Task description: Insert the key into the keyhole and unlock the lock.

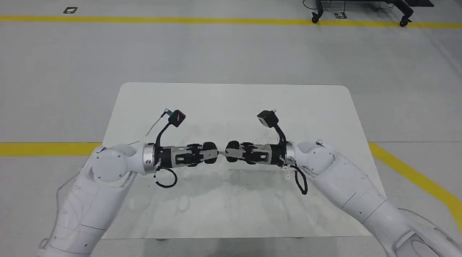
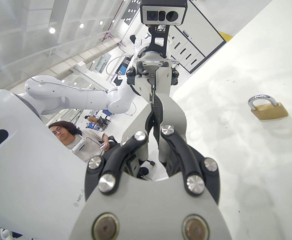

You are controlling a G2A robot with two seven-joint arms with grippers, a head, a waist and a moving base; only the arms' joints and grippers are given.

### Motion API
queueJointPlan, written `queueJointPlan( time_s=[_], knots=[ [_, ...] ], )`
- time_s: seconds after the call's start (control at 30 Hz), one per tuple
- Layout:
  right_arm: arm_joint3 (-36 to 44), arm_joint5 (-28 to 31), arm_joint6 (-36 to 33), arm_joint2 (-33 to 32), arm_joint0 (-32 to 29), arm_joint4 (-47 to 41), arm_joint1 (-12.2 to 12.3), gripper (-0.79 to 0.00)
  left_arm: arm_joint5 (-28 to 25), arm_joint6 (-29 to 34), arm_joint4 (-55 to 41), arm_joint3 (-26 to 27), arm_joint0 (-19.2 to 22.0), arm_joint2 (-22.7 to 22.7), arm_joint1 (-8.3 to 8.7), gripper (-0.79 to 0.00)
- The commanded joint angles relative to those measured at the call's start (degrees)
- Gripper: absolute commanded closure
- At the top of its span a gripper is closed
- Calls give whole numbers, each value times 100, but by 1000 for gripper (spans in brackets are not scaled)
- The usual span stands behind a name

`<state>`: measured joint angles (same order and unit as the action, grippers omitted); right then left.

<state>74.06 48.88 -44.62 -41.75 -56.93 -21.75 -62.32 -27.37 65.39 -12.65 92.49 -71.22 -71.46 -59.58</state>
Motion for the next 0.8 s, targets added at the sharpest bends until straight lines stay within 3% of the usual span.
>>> queueJointPlan(
  time_s=[0.0,0.07,0.1,0.13,0.33,0.5,0.7,0.77],
  knots=[
    [9,21,-16,-40,-24,-5,2,0,-10,-35,17,2,1,8,5,0],
    [11,33,-30,-81,-47,-2,5,0,-16,-58,27,6,7,17,10,0],
    [16,35,-33,-98,-59,3,6,0,-10,-85,10,2,4,25,11,-80],
    [22,38,-36,-114,-73,5,7,0,4,-90,-7,-1,5,37,12,-785],
    [-9,103,-71,-308,-133,58,41,0,-24,-59,-210,-23,52,3,31,-785],
    [-129,411,-83,-825,-290,46,191,0,-120,-330,-52,-106,83,-290,77,-785],
    [-171,817,-261,-1634,-680,-295,463,0,-371,-942,1282,138,-64,-631,150,-785],
    [-156,821,-257,-1665,-704,-327,475,0,-297,-1257,2170,323,-148,-710,172,-785]
  ],
)
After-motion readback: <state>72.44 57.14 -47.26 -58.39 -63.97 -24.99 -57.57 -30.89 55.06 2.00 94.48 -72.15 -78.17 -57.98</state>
